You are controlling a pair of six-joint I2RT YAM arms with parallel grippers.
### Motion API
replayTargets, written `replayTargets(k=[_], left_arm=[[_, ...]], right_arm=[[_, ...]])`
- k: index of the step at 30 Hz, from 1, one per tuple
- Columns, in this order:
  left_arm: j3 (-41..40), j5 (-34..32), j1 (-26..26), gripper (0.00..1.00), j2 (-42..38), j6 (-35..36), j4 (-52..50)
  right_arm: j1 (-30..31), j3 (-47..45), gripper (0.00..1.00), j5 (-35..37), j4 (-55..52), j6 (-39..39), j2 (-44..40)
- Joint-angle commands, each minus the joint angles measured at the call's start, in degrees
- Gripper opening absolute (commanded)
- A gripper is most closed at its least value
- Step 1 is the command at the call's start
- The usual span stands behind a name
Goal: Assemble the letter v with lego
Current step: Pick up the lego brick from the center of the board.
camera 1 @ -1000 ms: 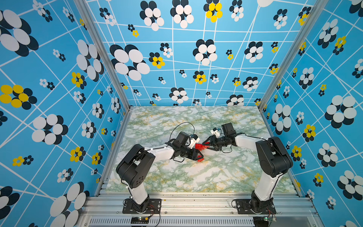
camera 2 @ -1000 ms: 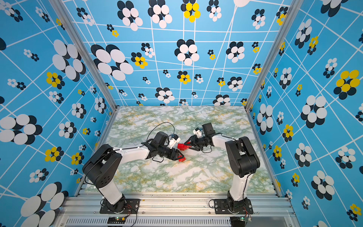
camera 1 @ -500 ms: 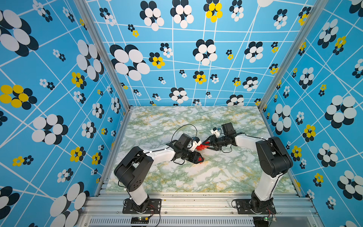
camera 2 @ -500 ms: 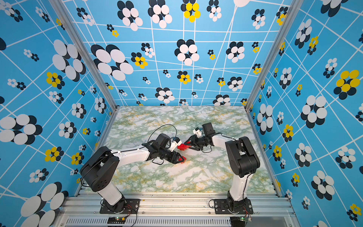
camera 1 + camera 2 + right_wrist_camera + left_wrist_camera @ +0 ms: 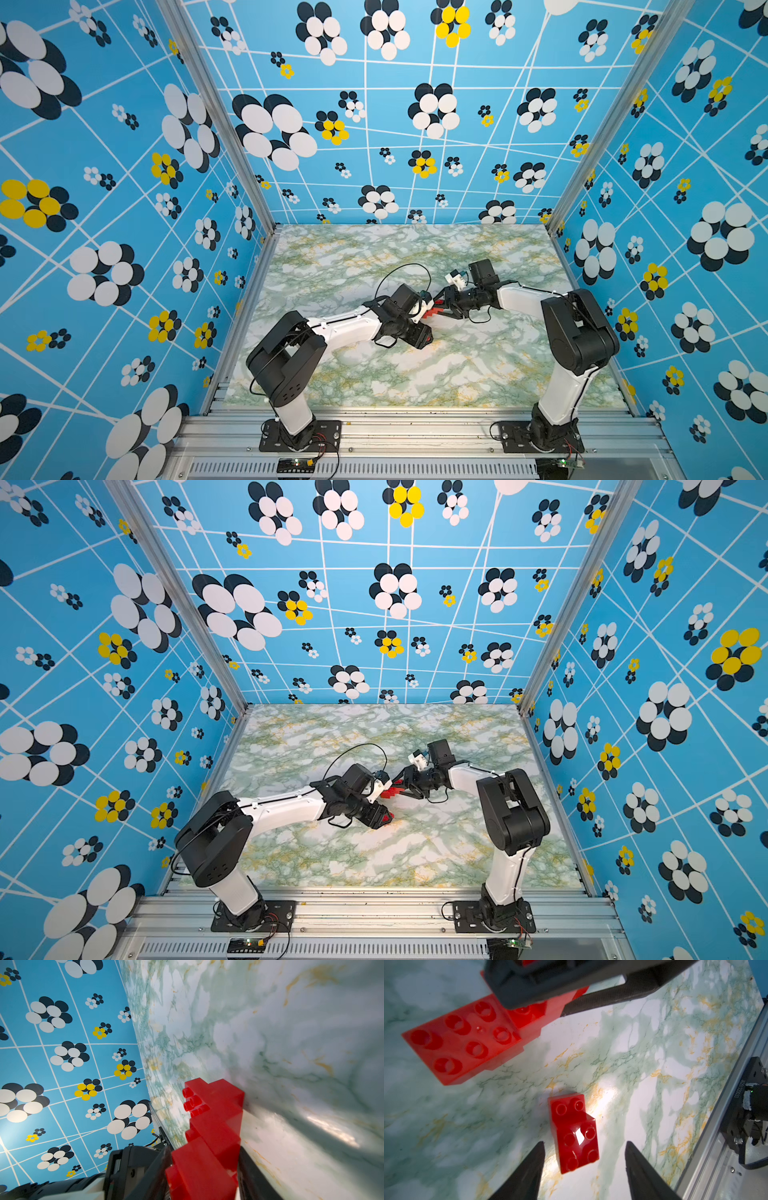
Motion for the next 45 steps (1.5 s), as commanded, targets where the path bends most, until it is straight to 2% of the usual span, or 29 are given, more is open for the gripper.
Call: replayTargets(k=[1,16,28,31,33,45], left_arm=[[2.0,-2.0,-0.6,0.62,1.9,1.4,-2.7],[3.5,-3.5,-1.5,0.53,4.6,1.9,-3.3],[3.8,-4.7,-1.4,0.45,5.3,1.8,-3.0],[3.9,-4.8,-1.5,0.44,5.0,1.7,-2.9],[3.9,-4.8,-1.4,0.4,4.7,1.5,-2.8],[3.4,-2.4,0.9,0.33,-0.6,1.4,-3.5]], right_arm=[[0.3,1.2,0.52,0.7,-1.8,-0.9,0.8],[0.3,0.7,0.53,0.6,-1.4,-0.7,1.1],[0.4,-2.8,0.57,-1.0,5.1,4.1,1.2],[0.3,-2.9,0.58,-0.9,5.2,4.1,1.3],[0.3,-2.9,0.58,-0.9,5.3,4.1,1.4],[0.3,-1.7,0.53,-0.8,3.6,3.2,1.8]])
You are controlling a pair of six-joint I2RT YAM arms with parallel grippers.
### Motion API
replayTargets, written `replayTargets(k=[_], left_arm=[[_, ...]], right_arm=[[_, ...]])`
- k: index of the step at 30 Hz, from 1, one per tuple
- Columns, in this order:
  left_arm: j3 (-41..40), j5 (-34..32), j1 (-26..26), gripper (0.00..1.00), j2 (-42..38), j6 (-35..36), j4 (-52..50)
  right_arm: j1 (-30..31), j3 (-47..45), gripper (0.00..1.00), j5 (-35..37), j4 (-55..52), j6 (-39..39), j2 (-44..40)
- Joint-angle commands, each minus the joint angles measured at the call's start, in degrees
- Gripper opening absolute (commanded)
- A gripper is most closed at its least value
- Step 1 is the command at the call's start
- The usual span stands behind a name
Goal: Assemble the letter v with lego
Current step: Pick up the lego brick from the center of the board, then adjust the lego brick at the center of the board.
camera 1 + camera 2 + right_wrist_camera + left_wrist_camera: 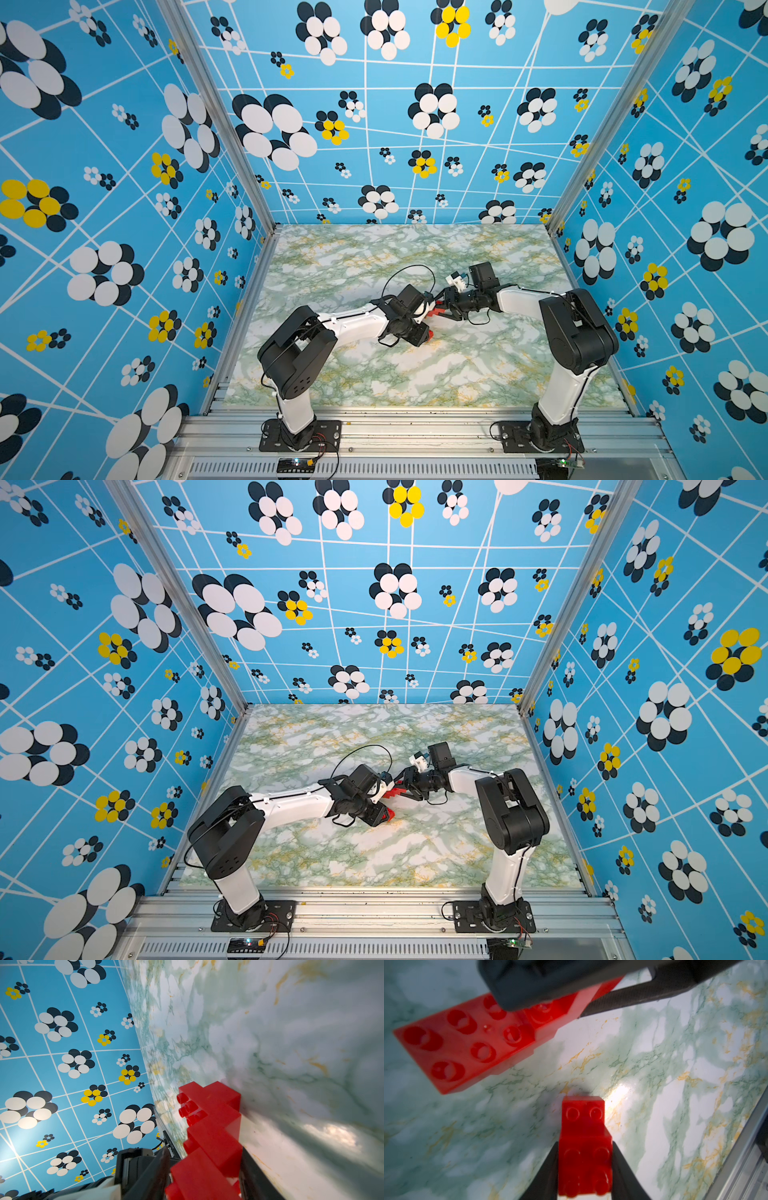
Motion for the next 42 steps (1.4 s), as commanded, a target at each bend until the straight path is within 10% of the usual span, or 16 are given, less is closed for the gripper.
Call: replayTargets(k=[1,21,42], left_arm=[[0.5,1.5,1.4,0.33,-3.6,0.2,-1.7],[7.6,7.3,12.6,0.31,-7.5,16.0,-12.8],[-8.0,-6.2,3.5,0.34,-7.9,8.8,-5.8]], right_arm=[[0.3,0.9,0.53,-0.5,-1.9,-1.1,1.5],[0.3,6.3,0.53,-0.1,-12.7,-7.4,2.1],[0.3,8.0,0.54,-0.3,-14.9,-8.5,2.8]])
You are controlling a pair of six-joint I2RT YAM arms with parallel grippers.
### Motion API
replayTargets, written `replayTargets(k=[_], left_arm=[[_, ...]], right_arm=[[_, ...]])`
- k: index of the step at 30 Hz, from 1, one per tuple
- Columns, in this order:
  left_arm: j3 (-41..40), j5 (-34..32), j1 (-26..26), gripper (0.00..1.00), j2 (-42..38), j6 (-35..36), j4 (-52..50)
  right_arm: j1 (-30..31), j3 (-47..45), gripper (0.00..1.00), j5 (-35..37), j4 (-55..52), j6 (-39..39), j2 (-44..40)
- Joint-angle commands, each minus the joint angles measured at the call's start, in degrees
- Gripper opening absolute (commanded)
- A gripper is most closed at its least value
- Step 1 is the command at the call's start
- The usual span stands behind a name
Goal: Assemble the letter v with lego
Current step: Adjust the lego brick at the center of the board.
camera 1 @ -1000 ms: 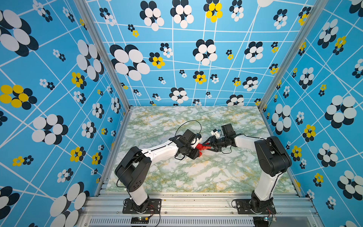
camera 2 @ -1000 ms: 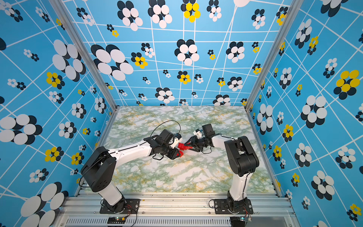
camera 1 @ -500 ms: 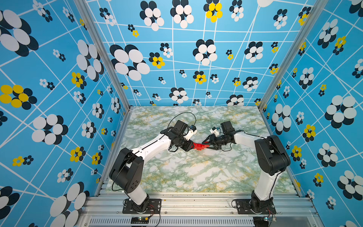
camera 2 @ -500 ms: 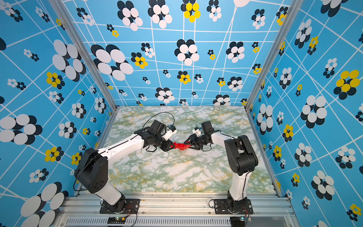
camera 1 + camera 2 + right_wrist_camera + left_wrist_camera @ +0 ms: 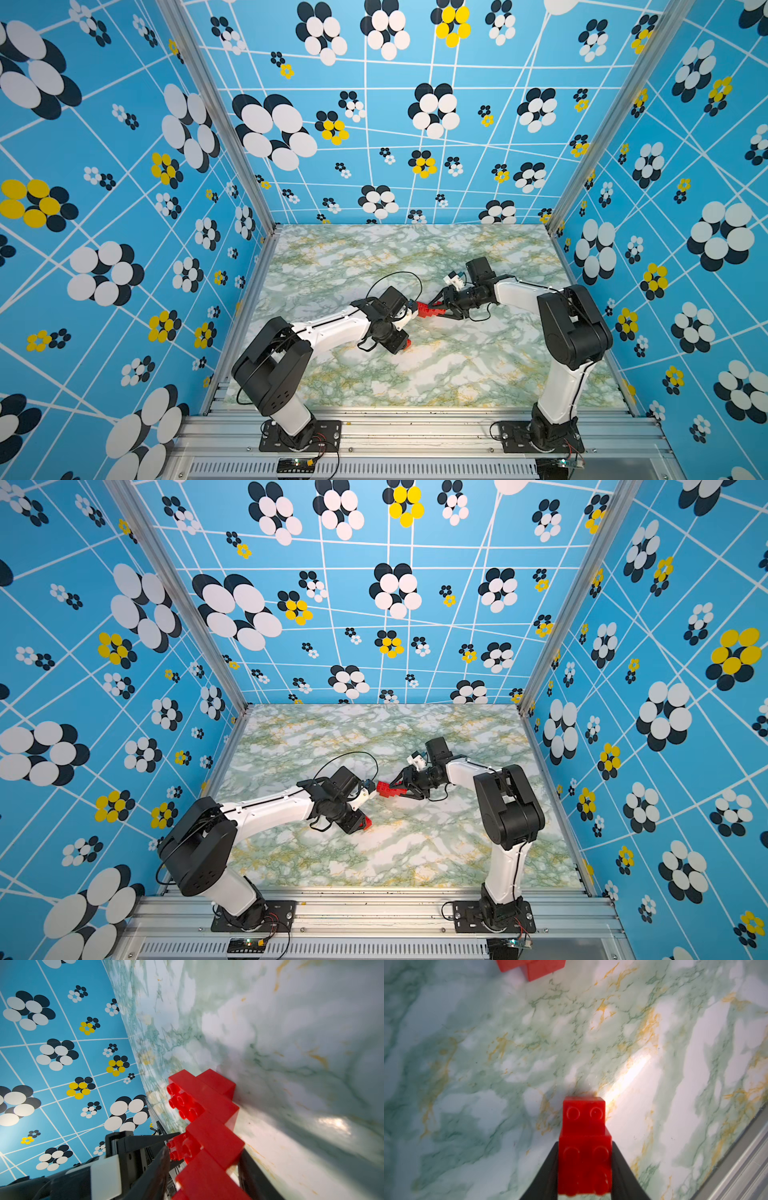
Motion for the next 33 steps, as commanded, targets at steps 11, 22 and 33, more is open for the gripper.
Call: replayTargets(k=[11,22,33], left_arm=[[0.3,-3.7,-1.6,0.6,2.6,-1.7,5.0],[3.0,-5.7,-2.2,0.53,5.9,-1.1,3.1],[4.5,-6.5,-1.9,0.34,6.3,0.1,2.4]], right_arm=[[0.3,1.1,0.54,-0.2,-1.5,-1.2,0.3],[0.3,1.0,0.54,-0.2,-1.7,-1.3,0.3],[0.3,1.7,0.54,-0.1,-3.6,-2.3,0.6]])
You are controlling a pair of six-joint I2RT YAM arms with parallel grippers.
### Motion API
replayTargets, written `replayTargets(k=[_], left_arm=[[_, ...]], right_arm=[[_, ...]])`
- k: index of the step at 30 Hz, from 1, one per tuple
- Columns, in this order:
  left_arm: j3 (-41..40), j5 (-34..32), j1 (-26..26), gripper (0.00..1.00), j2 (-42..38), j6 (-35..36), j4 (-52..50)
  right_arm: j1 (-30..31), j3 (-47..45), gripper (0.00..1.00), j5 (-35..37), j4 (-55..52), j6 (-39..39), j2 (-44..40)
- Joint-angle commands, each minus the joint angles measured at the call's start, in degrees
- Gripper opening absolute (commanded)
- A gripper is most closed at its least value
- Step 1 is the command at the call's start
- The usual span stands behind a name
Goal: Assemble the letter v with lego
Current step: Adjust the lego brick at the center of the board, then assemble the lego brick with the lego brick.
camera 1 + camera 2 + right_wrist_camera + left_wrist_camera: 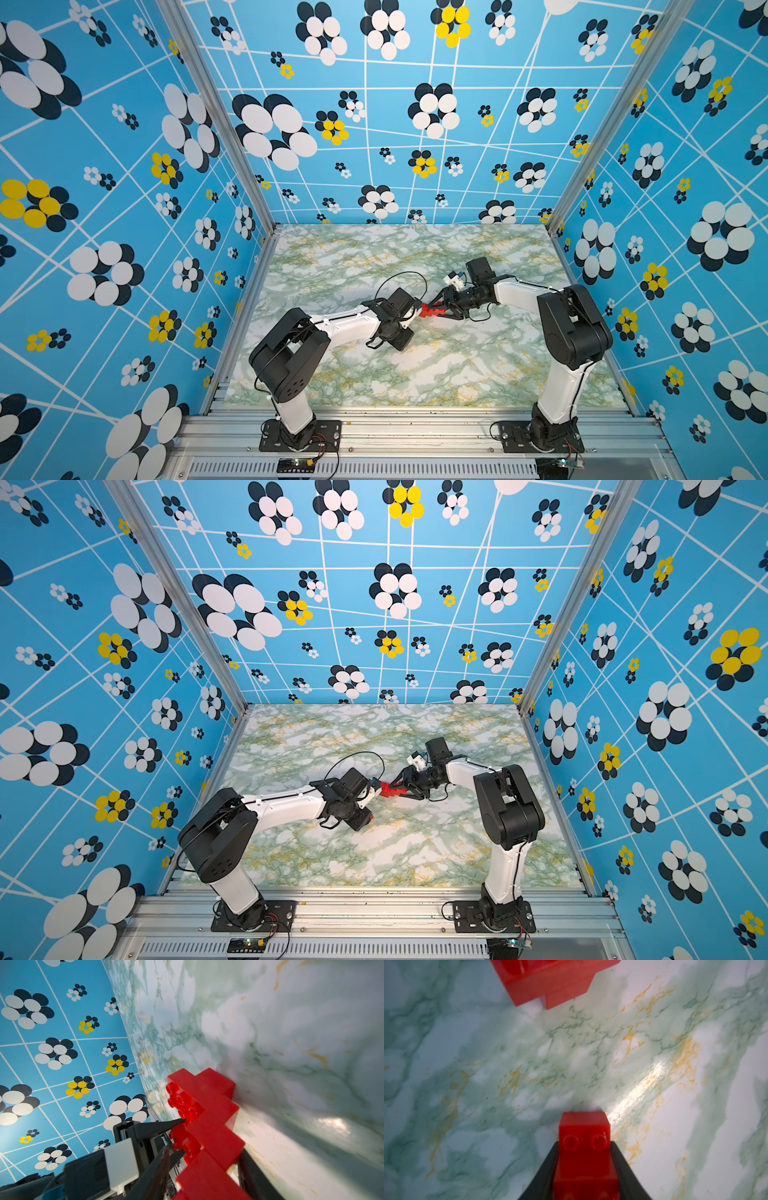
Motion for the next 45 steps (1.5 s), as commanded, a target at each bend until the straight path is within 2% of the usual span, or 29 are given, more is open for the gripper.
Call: replayTargets(k=[1,13,23,28,36,41,45], left_arm=[[1.9,-0.7,0.1,0.33,-0.1,1.5,-2.5],[7.6,3.7,4.5,0.31,-6.1,4.5,-6.6],[12.4,5.3,7.6,0.31,-4.0,9.4,-7.1],[17.8,12.0,9.9,0.29,-0.3,16.0,-10.0],[26.1,18.4,12.2,0.29,5.6,29.2,-19.1],[30.6,19.4,12.2,0.26,8.9,39.1,-27.0],[31.2,18.3,12.3,0.27,9.9,44.3,-28.6]], right_arm=[[0.3,1.9,0.54,-0.1,-3.4,-1.8,0.7],[0.3,6.1,0.54,-0.9,-8.8,-4.0,2.0],[0.3,7.9,0.55,-0.4,-9.8,-4.3,3.1],[0.2,8.4,0.55,-0.3,-10.3,-4.3,3.2],[0.1,11.0,0.55,-0.2,-13.7,-6.4,3.9],[0.0,12.9,0.55,-0.3,-16.2,-7.9,4.8],[-0.1,13.6,0.55,-0.2,-17.0,-8.3,5.1]])
